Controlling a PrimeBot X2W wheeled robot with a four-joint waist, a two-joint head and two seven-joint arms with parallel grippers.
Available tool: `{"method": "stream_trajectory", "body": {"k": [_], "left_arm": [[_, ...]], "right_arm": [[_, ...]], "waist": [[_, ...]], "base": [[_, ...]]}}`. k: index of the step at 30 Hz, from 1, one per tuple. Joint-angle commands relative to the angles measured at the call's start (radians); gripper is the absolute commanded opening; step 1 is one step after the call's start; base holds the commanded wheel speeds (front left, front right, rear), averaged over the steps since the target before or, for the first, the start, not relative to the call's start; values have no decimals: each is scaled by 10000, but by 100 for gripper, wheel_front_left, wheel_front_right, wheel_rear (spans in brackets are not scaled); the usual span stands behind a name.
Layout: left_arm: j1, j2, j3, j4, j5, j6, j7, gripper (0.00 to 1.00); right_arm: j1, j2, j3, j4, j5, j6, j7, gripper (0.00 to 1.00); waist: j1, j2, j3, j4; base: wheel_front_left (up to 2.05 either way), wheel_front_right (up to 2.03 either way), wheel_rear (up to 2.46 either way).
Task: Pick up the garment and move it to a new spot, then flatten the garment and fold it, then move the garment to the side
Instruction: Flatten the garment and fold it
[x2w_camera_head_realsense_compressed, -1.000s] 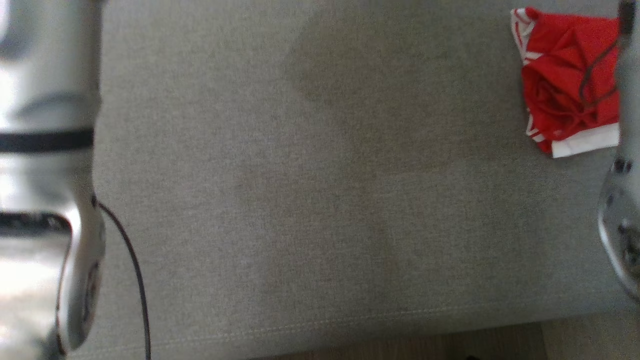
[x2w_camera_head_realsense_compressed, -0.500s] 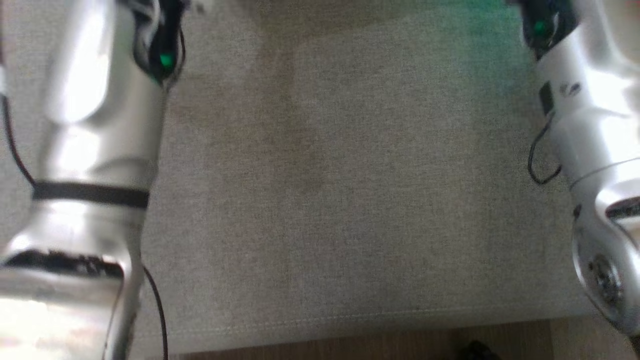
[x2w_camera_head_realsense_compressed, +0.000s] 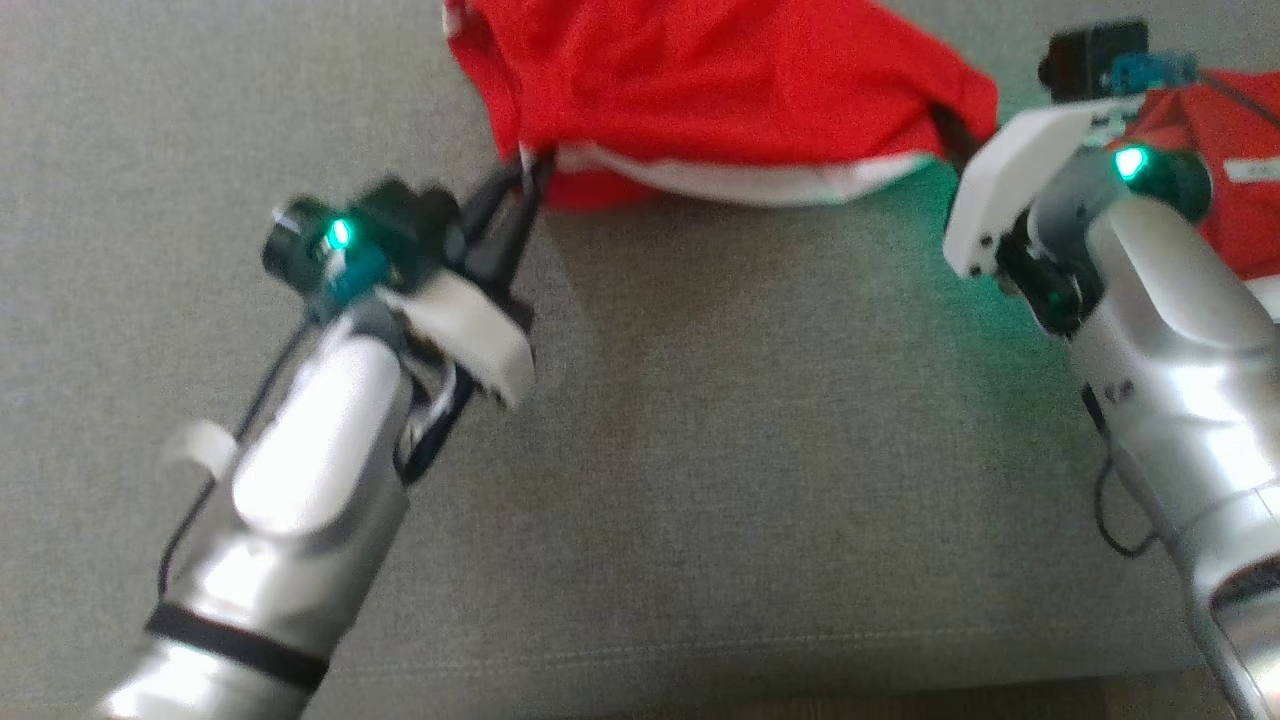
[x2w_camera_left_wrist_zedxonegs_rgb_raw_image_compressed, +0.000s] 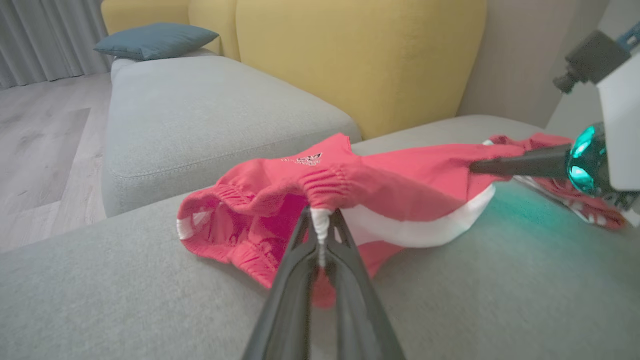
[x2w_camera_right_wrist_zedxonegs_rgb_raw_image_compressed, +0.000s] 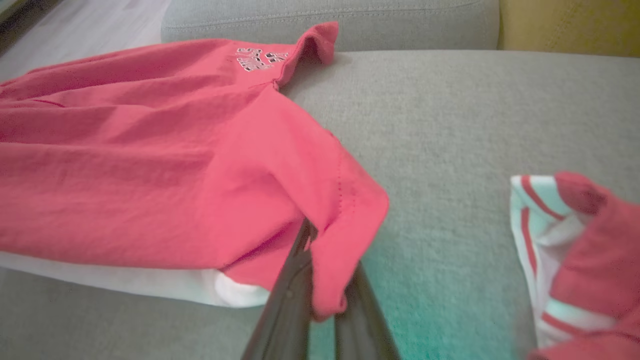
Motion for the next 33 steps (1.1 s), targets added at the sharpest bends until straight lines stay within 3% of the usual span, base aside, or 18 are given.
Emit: {"method": "stream_trajectory", "body": {"k": [1,10,22,28,33], "left_arm": [[-56,403,112,-456,80,-10,-52,0],[1627,1149,-962,-1322,363,-11,-52,0],[3370,1548,-1921,-1985,-48,-9,0,0],[4404,1653,-2106,-2976,-423,161,398,0],[5047,1656,-2265,-3906,-619,404,734,0]], "right_arm": [[107,-114,233,-481,214,65,136,0],[1749,-1906,1441,-1820,1382,65,1494,0],[3437,-3466,2189,-3864,2668,65,3370,0],[4327,-4378,2097,-5350,3255,65,4719,0],[5082,-5023,1453,-6642,3524,65,5870,0]], "waist": [[0,0,-314,5],[0,0,-1264,5],[0,0,-2504,39],[0,0,-3011,-15],[0,0,-3186,-40]], "base": [[0,0,0],[0,0,0],[0,0,0],[0,0,0],[0,0,0]]}}
